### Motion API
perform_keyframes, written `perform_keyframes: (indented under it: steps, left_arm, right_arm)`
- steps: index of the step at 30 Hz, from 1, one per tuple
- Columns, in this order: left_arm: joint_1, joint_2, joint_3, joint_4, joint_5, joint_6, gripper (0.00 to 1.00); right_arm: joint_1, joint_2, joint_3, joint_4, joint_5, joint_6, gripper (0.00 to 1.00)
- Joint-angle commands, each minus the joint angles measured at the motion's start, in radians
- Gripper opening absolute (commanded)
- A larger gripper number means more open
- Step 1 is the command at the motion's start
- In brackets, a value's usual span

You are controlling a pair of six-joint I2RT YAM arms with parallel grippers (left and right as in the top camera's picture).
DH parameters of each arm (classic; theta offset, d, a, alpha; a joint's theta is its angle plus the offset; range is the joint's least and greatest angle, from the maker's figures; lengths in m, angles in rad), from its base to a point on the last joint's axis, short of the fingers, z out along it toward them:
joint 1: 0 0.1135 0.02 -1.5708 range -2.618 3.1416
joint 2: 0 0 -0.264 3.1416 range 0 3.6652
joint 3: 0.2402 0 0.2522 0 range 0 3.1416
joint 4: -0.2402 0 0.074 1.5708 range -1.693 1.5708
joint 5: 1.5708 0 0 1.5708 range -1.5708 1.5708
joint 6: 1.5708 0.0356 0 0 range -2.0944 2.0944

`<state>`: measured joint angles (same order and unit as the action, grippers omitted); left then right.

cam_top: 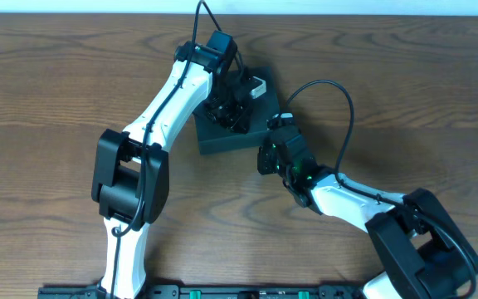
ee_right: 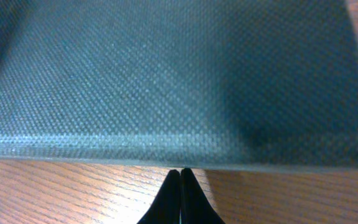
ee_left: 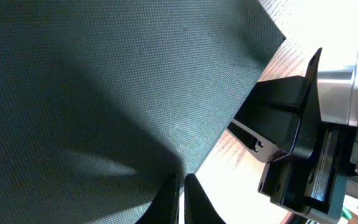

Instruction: Pack container

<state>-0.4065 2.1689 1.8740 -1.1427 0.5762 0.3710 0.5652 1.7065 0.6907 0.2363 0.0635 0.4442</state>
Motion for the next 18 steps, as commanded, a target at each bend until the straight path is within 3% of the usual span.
perform_keyframes:
  steps: [1, 9, 18]
  left_arm:
    - [0.004, -0.03, -0.008, -0.005, -0.01, 0.007, 0.06]
    - [0.004, -0.03, -0.008, 0.021, -0.016, 0.007, 0.06]
    - [-0.029, -0.027, -0.009, 0.127, -0.109, -0.021, 0.06]
  right_arm:
    - [0.004, -0.029, -0.001, -0.025, -0.027, 0.01, 0.02]
    - [-0.024, -0.378, -0.001, -0.35, 0.045, -0.004, 0.02]
    - [-0.043, -0.38, -0.034, -0.441, 0.037, 0.042, 0.01]
